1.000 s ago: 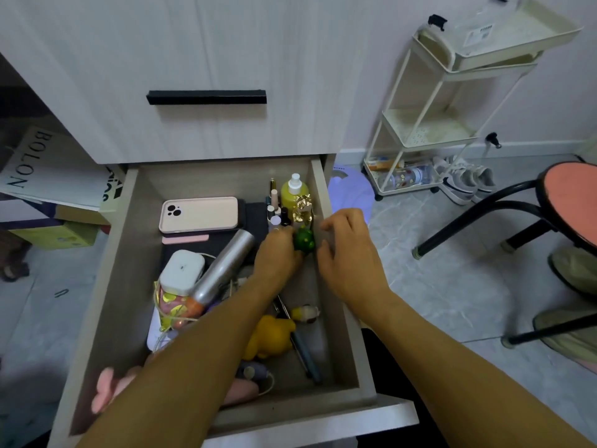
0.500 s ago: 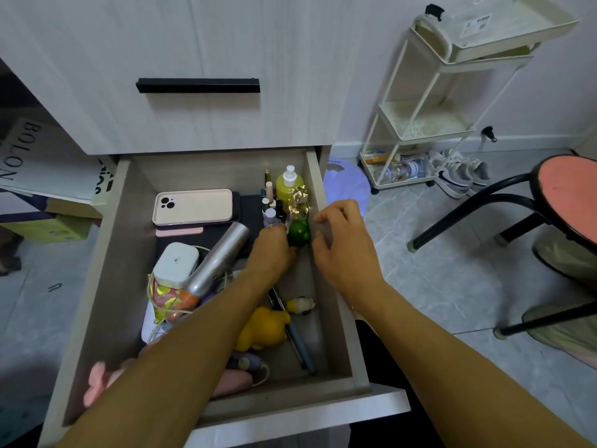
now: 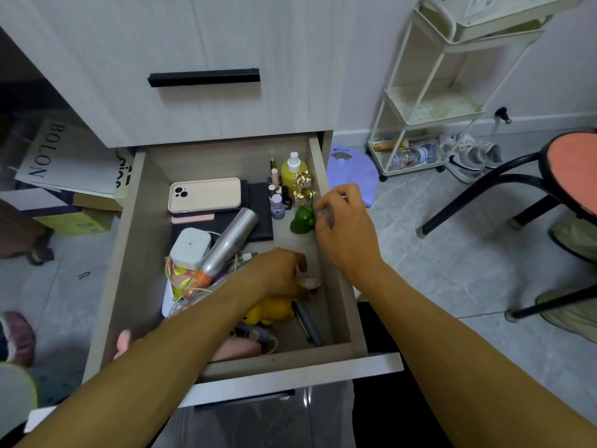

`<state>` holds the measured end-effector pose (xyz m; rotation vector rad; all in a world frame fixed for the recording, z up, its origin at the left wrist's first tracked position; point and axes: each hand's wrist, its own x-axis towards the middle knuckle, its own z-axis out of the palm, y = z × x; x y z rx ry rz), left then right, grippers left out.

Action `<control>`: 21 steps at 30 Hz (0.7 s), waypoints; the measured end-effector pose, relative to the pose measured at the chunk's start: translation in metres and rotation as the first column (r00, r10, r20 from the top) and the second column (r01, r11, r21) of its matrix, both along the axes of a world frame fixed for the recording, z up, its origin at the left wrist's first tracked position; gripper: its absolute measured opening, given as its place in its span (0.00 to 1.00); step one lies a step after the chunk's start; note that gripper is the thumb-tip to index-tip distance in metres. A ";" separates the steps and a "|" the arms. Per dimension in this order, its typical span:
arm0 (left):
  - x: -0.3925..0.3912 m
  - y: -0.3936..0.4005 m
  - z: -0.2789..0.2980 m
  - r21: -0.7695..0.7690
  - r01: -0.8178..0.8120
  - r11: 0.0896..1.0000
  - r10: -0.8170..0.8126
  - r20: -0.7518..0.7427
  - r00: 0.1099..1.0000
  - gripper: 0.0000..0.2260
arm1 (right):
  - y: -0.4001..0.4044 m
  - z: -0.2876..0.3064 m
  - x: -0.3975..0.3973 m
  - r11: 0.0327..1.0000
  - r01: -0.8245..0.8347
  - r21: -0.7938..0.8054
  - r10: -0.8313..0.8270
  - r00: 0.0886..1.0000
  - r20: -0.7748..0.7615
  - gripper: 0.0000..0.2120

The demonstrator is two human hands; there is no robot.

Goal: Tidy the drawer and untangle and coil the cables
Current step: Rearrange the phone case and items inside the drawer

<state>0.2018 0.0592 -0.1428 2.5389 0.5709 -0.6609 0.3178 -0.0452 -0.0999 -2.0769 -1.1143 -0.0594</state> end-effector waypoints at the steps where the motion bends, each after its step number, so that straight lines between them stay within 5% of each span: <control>1: 0.000 -0.001 -0.001 0.034 0.028 0.999 -0.028 0.001 1.000 0.26 | 0.000 0.000 0.000 1.000 0.002 0.003 -0.002 1.000 -0.002 0.04; 4: 0.001 0.000 -0.004 0.063 0.046 0.997 -0.048 0.034 0.998 0.19 | 0.000 0.001 0.001 1.000 0.004 0.009 -0.004 1.000 -0.011 0.04; 9: -0.002 0.010 -0.006 0.078 -0.136 0.988 0.120 0.186 0.975 0.21 | 0.000 0.000 0.002 1.000 -0.009 0.024 0.010 0.999 -0.035 0.04; 15: 0.004 0.030 -0.005 0.001 -0.541 0.841 0.487 0.433 0.759 0.15 | 0.001 -0.001 0.002 1.000 -0.011 0.015 0.012 1.000 -0.027 0.04; 21: 0.015 0.030 -0.018 0.101 -0.501 0.860 0.410 0.451 0.793 0.14 | 0.002 -0.002 0.004 1.000 -0.001 0.012 0.002 0.999 -0.039 0.03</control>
